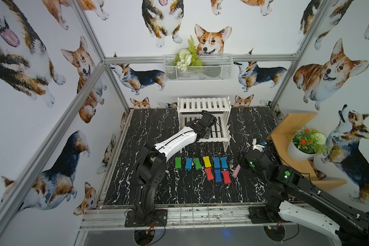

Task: Remove the whiteboard erasers from the shelf
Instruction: Pick up the whiteboard eraser from the shelf.

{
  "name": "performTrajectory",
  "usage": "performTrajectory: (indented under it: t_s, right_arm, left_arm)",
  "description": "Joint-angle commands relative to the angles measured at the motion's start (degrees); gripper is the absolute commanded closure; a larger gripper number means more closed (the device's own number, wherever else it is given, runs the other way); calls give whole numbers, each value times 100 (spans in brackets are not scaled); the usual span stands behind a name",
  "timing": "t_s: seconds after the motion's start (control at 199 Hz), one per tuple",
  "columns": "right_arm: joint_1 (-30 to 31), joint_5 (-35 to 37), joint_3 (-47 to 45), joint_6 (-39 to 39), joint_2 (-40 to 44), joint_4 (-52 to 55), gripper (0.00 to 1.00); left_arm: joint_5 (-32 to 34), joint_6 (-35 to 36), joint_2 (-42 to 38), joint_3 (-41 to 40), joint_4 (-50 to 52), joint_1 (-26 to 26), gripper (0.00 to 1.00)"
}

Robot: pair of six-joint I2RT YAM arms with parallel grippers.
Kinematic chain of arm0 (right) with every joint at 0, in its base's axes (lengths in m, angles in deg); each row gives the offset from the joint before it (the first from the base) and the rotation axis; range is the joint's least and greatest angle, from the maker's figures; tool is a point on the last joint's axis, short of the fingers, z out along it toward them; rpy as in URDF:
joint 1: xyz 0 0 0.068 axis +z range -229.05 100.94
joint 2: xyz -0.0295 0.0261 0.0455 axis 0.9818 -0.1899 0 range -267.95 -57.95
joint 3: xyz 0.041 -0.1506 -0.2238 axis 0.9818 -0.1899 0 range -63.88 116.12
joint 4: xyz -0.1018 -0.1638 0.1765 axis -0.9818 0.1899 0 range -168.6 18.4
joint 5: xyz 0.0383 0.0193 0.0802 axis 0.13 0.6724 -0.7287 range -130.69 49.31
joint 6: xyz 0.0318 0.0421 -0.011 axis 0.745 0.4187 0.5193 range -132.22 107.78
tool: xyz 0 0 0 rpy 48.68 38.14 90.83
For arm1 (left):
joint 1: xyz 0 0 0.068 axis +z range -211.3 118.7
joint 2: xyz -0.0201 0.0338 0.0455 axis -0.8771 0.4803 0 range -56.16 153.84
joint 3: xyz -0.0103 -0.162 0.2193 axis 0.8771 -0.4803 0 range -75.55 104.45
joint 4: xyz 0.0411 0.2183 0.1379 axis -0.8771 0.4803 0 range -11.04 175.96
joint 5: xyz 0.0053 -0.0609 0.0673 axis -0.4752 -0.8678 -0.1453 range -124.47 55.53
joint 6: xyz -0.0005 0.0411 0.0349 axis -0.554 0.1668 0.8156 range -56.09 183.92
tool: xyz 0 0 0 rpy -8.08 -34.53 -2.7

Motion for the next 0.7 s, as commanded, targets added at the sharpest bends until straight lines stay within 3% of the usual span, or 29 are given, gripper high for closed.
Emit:
performTrajectory:
  t_s: [0.0,0.226,0.432,0.699]
  right_arm:
    - [-1,182,55,3,32,86,48]
    - [-3,182,86,13,10,97,48]
    - [0,217,149,7,-7,97,48]
    - [-10,157,150,-50,-28,23,48]
  left_arm:
    - [-25,6,47,72,54,5,50]
    - [-37,21,53,214,114,12,61]
    - [-163,-154,-765,-29,-47,-113,62]
    - [-790,-696,-2253,-1483,263,-275,62]
